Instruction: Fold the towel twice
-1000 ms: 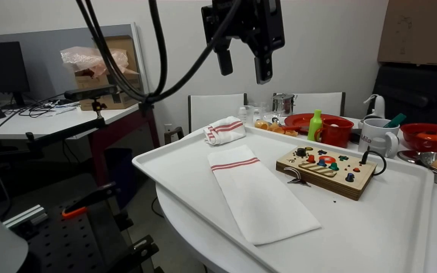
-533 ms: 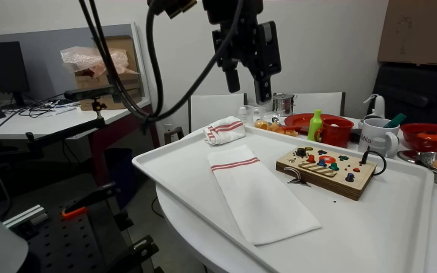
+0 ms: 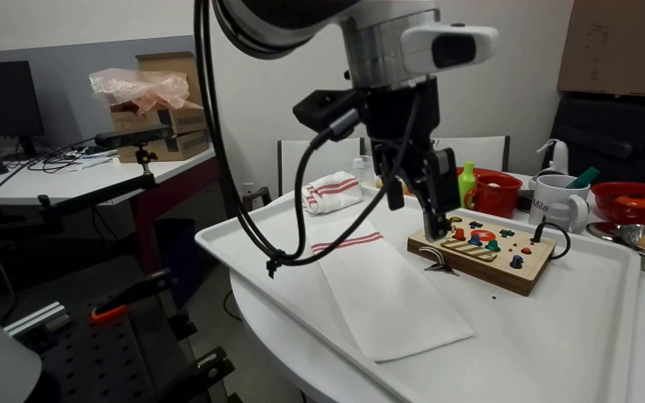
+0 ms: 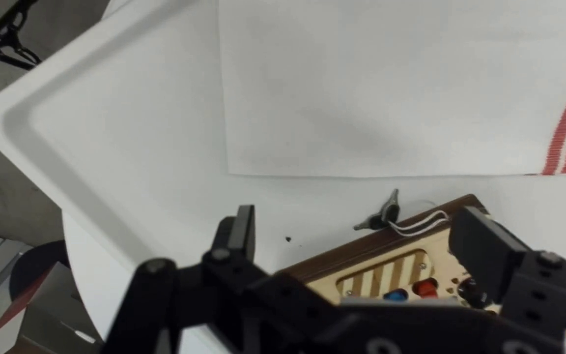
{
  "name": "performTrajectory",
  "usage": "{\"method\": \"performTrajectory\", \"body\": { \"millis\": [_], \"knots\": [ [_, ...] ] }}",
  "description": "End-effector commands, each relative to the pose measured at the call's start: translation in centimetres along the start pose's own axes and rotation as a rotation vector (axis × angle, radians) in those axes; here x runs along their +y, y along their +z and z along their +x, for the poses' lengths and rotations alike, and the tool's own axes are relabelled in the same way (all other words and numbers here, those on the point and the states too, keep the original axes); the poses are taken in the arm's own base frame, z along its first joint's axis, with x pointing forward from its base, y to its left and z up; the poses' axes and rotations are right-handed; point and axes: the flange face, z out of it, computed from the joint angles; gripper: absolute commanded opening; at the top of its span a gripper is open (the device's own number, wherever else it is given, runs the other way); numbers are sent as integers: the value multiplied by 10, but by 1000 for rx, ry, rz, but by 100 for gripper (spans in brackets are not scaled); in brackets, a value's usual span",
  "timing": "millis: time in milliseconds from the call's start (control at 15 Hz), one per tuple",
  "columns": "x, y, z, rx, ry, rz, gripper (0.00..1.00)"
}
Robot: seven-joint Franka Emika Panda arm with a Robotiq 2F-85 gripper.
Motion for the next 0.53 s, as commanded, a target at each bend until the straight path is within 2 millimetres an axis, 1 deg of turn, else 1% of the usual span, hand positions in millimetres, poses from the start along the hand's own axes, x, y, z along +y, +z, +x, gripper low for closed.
{"method": "performTrajectory", "body": {
  "millis": [0,267,467],
  "knots": [
    [22,33,23,-67,65,-53,100],
    [39,55,28,-189,88,2,100],
    [57,72,27,-297,119,22,100]
  ]
}}
